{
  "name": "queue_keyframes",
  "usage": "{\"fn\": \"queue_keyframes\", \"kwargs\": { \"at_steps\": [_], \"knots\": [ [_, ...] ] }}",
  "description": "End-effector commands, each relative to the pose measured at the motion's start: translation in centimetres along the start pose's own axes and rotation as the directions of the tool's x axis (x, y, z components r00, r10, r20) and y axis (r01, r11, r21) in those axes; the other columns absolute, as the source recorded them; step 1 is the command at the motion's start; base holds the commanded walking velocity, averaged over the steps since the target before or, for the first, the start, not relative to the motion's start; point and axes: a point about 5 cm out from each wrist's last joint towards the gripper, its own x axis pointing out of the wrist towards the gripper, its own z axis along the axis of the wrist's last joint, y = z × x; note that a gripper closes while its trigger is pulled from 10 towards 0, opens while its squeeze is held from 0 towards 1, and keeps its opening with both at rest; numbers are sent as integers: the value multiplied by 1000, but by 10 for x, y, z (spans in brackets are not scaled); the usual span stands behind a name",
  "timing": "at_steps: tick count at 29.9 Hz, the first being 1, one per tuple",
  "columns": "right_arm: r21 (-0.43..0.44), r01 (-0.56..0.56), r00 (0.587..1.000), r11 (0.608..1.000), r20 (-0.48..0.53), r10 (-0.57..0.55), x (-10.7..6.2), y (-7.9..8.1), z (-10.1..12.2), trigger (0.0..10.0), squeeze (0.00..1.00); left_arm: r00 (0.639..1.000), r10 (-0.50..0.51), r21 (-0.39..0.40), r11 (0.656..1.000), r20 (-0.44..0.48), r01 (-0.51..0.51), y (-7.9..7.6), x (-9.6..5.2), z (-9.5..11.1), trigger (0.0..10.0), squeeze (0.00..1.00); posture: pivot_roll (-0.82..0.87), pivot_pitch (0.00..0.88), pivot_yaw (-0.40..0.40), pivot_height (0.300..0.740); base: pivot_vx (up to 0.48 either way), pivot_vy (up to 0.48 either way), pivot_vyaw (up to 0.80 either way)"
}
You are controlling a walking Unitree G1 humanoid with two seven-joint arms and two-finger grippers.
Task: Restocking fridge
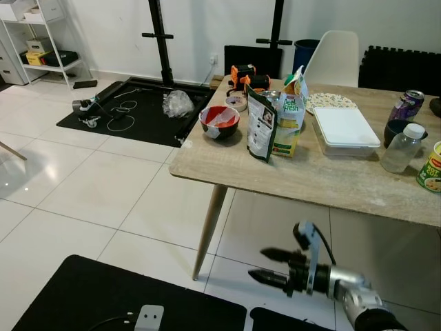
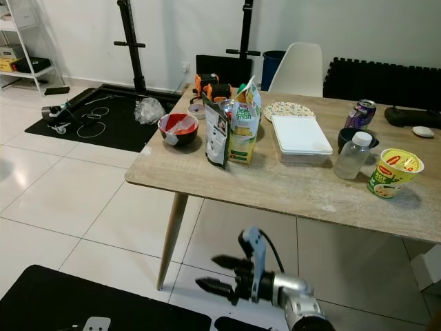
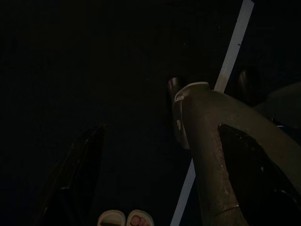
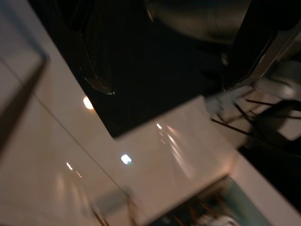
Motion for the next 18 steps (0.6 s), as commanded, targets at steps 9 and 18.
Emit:
{"fn": "queue_keyframes", "kwargs": {
  "at_steps": [9, 18],
  "knots": [
    [-106, 19, 961, 994, 276, 11, 31, -5, 85, 10000, 0, 1000, 7, -1, 1000, -6, -7, 1, -1, -3, 10000, 0, -22, 0, -19, 740, 0, 0, 0],
    [-164, 120, 931, 979, 360, -54, 54, -5, 126, 10000, 0, 1000, 10, -1, 1000, -8, -10, 2, -1, -4, 10000, 0, -17, 0, -20, 740, 0, 0, 0]
  ]
}}
